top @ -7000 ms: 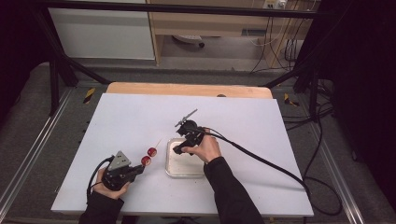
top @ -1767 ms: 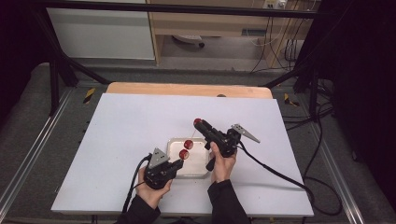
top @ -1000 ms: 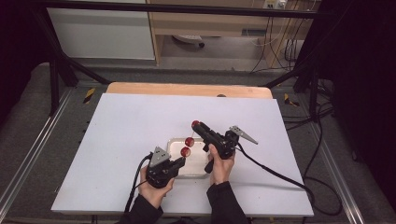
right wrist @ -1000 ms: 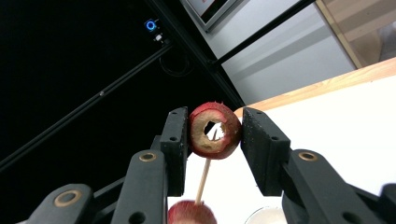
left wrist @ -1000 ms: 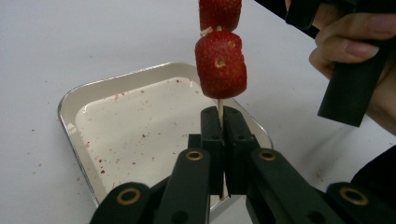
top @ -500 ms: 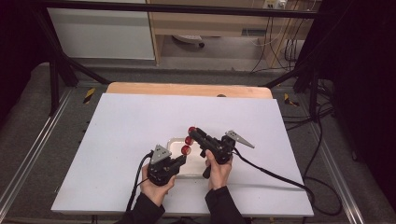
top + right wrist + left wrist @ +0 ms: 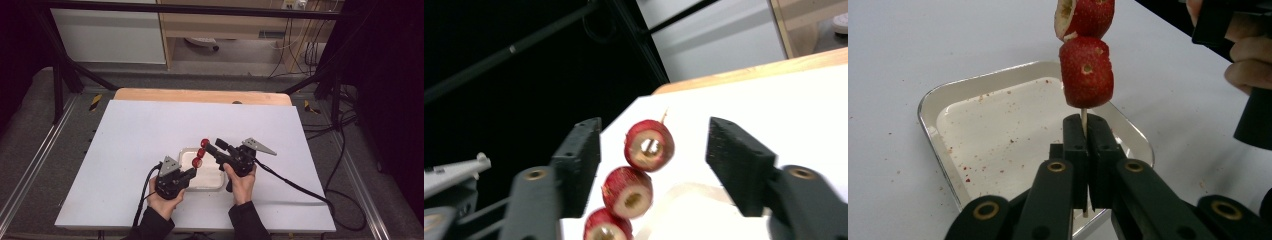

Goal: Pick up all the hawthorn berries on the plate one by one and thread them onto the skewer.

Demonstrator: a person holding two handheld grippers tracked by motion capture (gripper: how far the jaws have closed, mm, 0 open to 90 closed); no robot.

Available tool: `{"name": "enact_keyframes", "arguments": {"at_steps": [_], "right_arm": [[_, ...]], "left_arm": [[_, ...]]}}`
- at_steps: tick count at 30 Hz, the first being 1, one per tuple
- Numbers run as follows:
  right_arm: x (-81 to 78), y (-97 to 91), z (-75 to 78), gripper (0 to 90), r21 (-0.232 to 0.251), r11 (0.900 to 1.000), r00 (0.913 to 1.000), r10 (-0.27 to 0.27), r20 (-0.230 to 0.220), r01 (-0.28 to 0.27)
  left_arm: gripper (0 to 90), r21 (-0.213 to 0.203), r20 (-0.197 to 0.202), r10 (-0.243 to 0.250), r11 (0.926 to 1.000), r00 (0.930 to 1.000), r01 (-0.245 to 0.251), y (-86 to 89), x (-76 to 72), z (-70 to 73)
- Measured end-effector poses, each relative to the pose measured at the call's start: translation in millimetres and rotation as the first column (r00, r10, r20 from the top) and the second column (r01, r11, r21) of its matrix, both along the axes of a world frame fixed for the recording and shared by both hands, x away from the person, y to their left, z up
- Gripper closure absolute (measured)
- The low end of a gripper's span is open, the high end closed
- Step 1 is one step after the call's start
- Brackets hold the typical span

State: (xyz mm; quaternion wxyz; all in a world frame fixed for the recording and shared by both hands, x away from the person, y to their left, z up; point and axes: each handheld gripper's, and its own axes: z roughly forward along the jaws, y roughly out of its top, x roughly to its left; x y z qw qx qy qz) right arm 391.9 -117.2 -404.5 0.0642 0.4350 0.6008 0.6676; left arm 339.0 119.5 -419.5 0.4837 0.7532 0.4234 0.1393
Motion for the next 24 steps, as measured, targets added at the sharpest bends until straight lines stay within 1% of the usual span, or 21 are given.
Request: {"name": "enact_keyframes", "arguments": {"at_steps": [2, 4, 6, 10, 11, 13, 14, 15, 16, 18, 20, 21, 24], "right_arm": [[0.3, -2.9, 0.0, 28.8, -0.041, 0.9989, 0.9996, 0.023, -0.016, -0.024], [0.2, -5.6, -1.1, 23.9, -0.091, 0.9952, 0.9991, 0.035, -0.025, -0.037], [0.2, -9.2, -2.2, 19.2, -0.151, 0.9873, 0.9984, 0.046, -0.033, -0.051], [-0.7, -17.5, -4.9, 12.6, -0.262, 0.9621, 0.9969, 0.067, -0.040, -0.075], [-0.9, -20.1, -5.5, 11.2, -0.284, 0.9554, 0.9966, 0.071, -0.041, -0.079], [-1.5, -26.2, -6.7, 8.1, -0.323, 0.9414, 0.9948, 0.082, -0.060, -0.097], [-1.8, -29.2, -7.5, 7.0, -0.337, 0.9360, 0.9942, 0.082, -0.069, -0.101], [-1.9, -32.9, -8.5, 6.1, -0.364, 0.9251, 0.9936, 0.089, -0.069, -0.108], [-2.9, -35.7, -9.3, 5.6, -0.383, 0.9169, 0.9931, 0.089, -0.077, -0.112], [-4.1, -42.2, -12.0, 4.6, -0.443, 0.8898, 0.9934, 0.088, -0.074, -0.112], [-5.7, -48.5, -14.7, 3.1, -0.495, 0.8610, 0.9926, 0.088, -0.084, -0.118], [-6.6, -51.3, -16.4, 2.4, -0.513, 0.8504, 0.9924, 0.084, -0.091, -0.118], [-9.0, -61.2, -22.6, 0.5, -0.567, 0.8133, 0.9904, 0.084, -0.110, -0.132]], "left_arm": [[88.1, 0.008, 0.001, -0.004, 1.0000, 1.0000, 0.004, 1.1, 0.0, -1.1], [88.2, 0.017, 0.000, -0.007, 0.9998, 1.0000, 0.007, 2.3, -0.1, -2.3], [88.3, 0.024, 0.000, -0.010, 0.9997, 0.9999, 0.010, 3.5, -0.3, -3.2], [88.4, 0.028, -0.001, -0.013, 0.9995, 0.9999, 0.013, 6.6, 0.1, -3.7], [88.3, 0.031, 0.001, -0.015, 0.9994, 0.9999, 0.015, 7.3, 0.1, -3.6], [88.4, 0.041, 0.005, -0.018, 0.9990, 0.9998, 0.018, 8.9, 0.0, -3.7], [88.3, 0.044, 0.004, -0.021, 0.9988, 0.9998, 0.021, 9.8, 0.1, -3.7], [88.3, 0.052, 0.008, -0.021, 0.9984, 0.9997, 0.021, 11.0, 0.1, -3.6], [88.3, 0.059, 0.009, -0.024, 0.9980, 0.9997, 0.023, 11.8, 0.2, -3.6], [88.4, 0.071, 0.010, -0.032, 0.9970, 0.9994, 0.032, 13.8, 0.6, -3.5], [88.3, 0.077, 0.007, -0.037, 0.9964, 0.9993, 0.037, 15.5, 1.4, -3.6], [88.3, 0.078, 0.004, -0.043, 0.9960, 0.9991, 0.042, 16.2, 1.9, -3.7], [88.3, 0.090, 0.001, -0.051, 0.9947, 0.9987, 0.050, 18.4, 2.7, -3.5]]}}
